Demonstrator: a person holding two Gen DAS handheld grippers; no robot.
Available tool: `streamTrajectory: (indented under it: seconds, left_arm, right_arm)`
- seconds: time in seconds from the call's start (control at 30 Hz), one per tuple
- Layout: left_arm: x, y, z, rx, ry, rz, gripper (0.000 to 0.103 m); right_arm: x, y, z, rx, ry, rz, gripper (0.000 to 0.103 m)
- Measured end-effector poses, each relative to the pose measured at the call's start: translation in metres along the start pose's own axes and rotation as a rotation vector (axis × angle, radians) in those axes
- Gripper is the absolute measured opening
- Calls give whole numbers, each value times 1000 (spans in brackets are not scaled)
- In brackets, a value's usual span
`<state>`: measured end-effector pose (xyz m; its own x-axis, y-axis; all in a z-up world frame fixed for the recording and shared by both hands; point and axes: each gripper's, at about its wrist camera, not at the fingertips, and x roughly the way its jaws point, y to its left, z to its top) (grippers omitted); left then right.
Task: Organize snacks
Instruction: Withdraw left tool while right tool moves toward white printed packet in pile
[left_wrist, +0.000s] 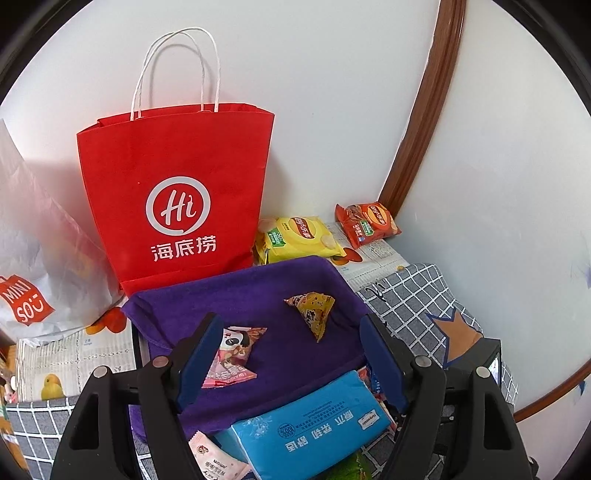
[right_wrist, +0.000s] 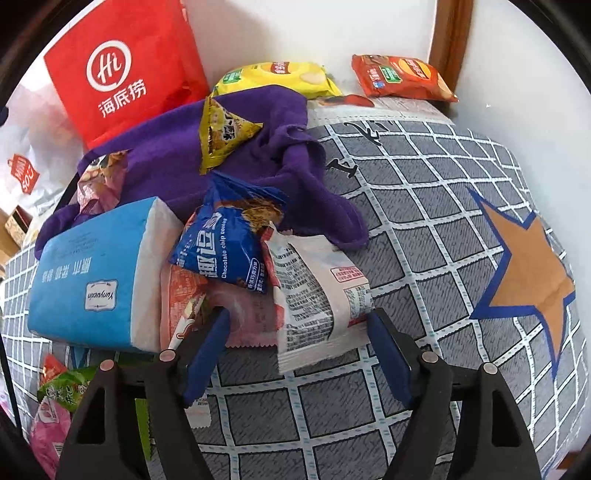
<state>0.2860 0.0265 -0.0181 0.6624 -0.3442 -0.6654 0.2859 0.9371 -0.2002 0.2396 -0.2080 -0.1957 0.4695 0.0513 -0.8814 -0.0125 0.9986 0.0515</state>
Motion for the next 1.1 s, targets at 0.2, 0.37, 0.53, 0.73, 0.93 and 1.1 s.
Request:
streamTrajectory:
  seconds: [0.2,0.37,0.53,0.73,0.93,1.1]
  left_arm:
    - [2,1,0,1,-2,21,75]
    - [6,4,0,-3,6,30,75]
    - [11,6,0,-1,17,51,75]
    - [12,8,1,-12,13,58,75]
    - [23,-7,-5,11,49,22,75]
    - [30,-17,-8,36,71,29,75]
  right_arm:
    - [-2,-2,-3,-18,-11,-36,48]
    - [-9,-4,-3,-31,-32,-19,35]
    - [-16,-7,-6,-51,-50,-14,26]
    - [-26,-22,-10,-10,-48,33,16]
    - [-35,-42,-20,31,-63,81,14]
    - [-37,-46,-25,1,-83,91,16]
